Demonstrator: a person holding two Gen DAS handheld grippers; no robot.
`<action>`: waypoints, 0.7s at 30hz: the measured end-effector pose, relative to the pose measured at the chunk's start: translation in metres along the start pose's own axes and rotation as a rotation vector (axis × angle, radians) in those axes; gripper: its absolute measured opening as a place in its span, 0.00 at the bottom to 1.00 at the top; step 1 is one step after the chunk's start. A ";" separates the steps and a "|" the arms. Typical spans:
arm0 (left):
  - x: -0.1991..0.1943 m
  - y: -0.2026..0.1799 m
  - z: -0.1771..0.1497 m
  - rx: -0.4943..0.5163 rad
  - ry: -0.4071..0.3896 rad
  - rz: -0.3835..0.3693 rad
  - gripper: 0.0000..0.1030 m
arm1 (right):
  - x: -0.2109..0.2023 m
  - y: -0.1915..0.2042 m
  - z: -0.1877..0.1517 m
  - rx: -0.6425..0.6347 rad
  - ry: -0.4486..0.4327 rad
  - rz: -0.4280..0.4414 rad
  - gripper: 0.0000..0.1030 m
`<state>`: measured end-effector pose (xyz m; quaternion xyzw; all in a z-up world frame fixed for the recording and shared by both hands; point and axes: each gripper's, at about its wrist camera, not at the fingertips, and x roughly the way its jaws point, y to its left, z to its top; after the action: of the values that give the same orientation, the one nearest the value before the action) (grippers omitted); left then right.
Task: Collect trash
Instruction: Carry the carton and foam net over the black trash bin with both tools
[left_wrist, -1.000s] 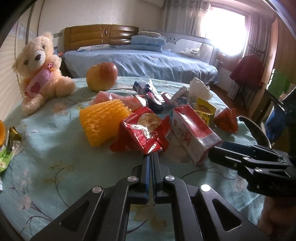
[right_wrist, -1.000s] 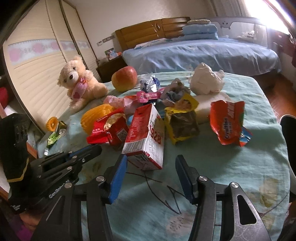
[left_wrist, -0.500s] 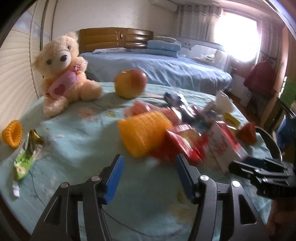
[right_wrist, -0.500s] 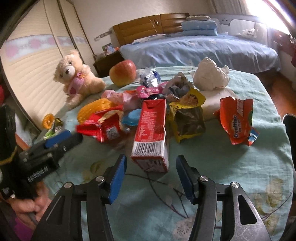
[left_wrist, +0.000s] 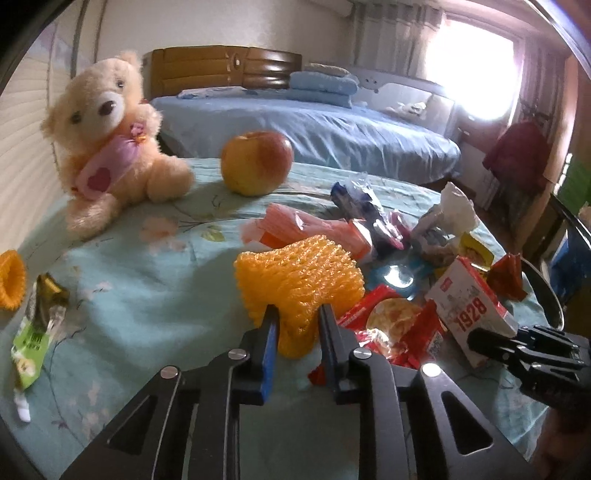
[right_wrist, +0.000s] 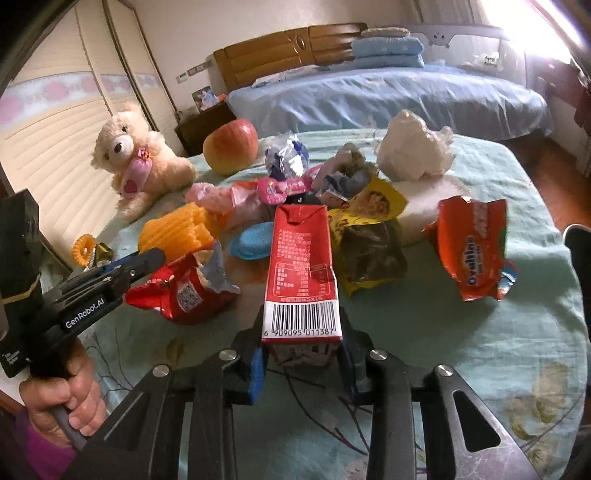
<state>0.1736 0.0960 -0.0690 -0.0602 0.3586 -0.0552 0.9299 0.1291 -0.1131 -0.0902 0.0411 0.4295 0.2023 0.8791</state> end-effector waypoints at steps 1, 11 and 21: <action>-0.003 0.001 -0.001 -0.007 -0.005 0.003 0.18 | -0.004 -0.001 -0.001 0.003 -0.006 0.003 0.31; -0.052 -0.022 -0.003 -0.018 -0.090 -0.018 0.17 | -0.042 -0.012 -0.007 0.016 -0.075 0.000 0.31; -0.068 -0.078 -0.017 0.073 -0.070 -0.122 0.17 | -0.080 -0.044 -0.018 0.066 -0.129 -0.043 0.31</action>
<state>0.1073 0.0275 -0.0252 -0.0498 0.3194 -0.1225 0.9384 0.0855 -0.1867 -0.0538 0.0736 0.3792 0.1662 0.9073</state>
